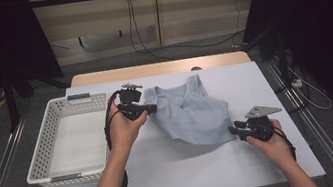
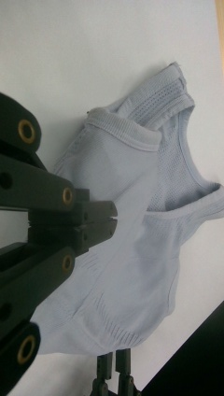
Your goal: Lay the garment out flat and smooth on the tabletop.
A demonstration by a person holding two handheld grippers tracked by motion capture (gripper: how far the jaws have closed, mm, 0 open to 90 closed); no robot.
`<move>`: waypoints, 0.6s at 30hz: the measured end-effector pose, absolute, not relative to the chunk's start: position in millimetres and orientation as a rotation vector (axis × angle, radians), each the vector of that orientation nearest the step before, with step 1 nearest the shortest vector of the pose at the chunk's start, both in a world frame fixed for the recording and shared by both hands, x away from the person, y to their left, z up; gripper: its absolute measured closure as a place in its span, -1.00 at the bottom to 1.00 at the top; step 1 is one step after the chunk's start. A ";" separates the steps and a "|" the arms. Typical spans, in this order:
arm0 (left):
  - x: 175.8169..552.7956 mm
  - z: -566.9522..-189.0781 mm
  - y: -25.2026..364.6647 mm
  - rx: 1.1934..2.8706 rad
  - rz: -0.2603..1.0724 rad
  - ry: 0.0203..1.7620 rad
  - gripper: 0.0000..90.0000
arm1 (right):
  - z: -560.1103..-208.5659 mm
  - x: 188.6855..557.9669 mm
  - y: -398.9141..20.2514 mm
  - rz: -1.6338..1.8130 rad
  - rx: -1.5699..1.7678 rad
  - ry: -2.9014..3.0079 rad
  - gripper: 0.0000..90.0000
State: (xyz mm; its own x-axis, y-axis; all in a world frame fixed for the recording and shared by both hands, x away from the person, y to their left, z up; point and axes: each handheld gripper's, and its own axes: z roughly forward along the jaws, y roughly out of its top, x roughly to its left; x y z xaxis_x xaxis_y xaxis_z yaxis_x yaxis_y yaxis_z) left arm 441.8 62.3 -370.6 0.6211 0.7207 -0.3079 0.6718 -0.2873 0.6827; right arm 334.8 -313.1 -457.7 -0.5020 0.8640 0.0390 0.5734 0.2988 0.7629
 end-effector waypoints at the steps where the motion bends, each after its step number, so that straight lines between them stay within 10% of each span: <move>1: 442.2 -371.1 62.6 2.027 0.069 1.093 1.00 | -456.5 335.8 -311.9 1.051 1.282 2.181 0.47; 12: 443.6 -380.6 59.2 2.037 0.077 1.096 1.00 | -441.8 339.8 -286.1 1.134 1.172 2.159 0.11; 15: 443.0 -384.4 58.4 2.049 0.085 1.101 1.00 | -451.1 347.8 -282.2 1.082 1.191 2.183 0.24; 18: 441.9 -389.0 58.7 2.068 0.085 1.111 1.00 | -457.0 353.1 -279.7 1.015 1.164 2.234 0.81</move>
